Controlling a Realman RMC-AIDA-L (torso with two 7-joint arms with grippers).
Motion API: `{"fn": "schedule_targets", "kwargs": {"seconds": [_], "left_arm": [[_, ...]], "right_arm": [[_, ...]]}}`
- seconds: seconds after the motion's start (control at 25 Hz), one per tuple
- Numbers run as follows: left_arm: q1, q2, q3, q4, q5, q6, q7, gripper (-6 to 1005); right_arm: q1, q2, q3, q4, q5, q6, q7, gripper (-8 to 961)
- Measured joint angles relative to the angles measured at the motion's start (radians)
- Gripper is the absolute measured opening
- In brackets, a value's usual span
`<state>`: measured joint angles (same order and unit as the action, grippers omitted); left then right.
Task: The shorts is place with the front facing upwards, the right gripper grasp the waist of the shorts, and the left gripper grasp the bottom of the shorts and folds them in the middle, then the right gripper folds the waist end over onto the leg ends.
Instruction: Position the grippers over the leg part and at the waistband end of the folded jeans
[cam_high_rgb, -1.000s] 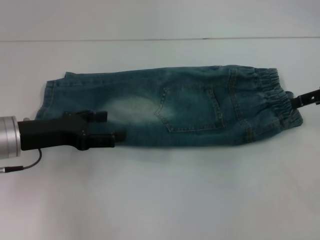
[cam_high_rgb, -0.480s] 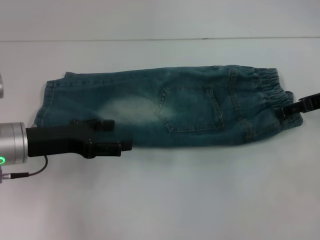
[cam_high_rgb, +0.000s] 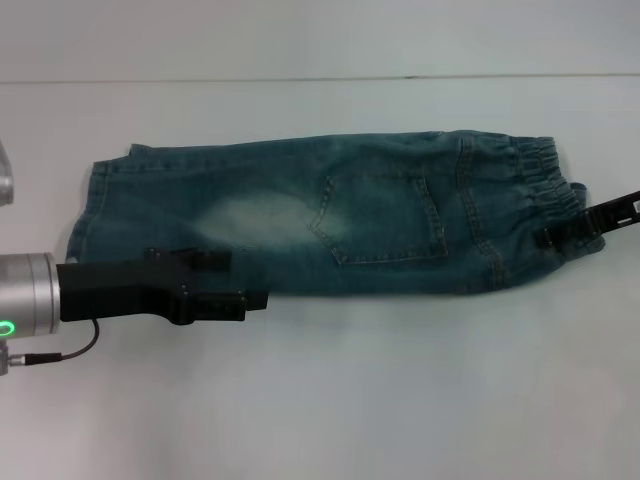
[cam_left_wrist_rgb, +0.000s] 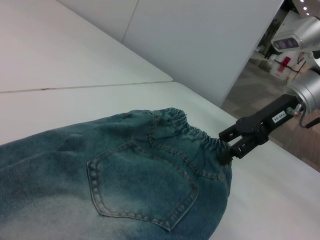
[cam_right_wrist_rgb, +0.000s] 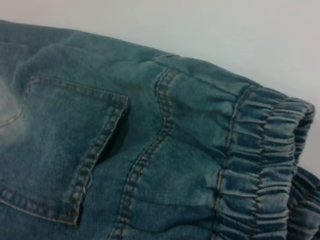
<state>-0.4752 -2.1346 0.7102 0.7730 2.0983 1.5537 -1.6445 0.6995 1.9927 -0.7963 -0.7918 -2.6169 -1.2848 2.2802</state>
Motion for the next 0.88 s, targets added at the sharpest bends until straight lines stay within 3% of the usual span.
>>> {"fn": "schedule_targets", "kwargs": {"seconds": [0.88], "left_arm": [[0.0, -0.002, 0.014, -0.001, 0.001, -0.005, 0.0, 936]], "right_arm": [[0.005, 0.01, -0.003, -0.01, 0.014, -0.022, -0.011, 826]]}}
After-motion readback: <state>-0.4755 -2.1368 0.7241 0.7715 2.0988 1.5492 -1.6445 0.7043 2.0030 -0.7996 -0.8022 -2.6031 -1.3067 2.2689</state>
